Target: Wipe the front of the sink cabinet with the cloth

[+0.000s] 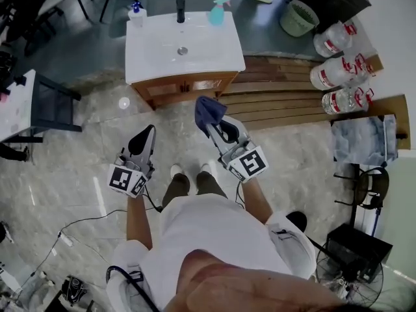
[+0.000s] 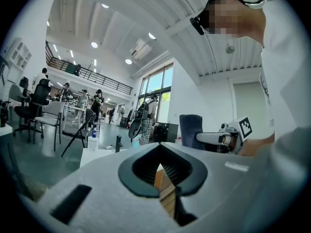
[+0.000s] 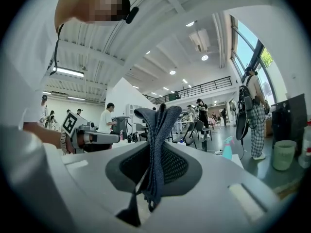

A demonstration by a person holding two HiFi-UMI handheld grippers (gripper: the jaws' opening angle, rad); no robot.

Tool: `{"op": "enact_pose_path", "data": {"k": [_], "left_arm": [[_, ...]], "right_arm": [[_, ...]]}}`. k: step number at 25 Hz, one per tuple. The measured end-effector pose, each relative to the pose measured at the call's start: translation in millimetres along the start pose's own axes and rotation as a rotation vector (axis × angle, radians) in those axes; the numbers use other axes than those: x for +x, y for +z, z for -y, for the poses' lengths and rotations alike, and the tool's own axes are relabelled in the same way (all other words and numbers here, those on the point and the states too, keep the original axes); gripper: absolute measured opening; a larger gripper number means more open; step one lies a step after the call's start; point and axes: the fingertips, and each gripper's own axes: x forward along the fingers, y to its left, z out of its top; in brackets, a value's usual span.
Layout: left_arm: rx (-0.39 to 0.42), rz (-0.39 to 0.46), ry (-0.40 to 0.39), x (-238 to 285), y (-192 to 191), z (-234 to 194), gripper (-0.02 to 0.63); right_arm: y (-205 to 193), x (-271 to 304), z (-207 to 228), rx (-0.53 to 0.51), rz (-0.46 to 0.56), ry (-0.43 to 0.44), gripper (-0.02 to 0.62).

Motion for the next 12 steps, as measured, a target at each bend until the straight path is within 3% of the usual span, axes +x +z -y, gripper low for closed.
{"op": "enact_pose_path", "data": {"k": [12], "left_arm": [[0.016, -0.011, 0.026, 24, -68, -40, 0.000]], "right_arm": [[-75, 42, 13, -0.018, -0.018, 0.067, 0.057]]}}
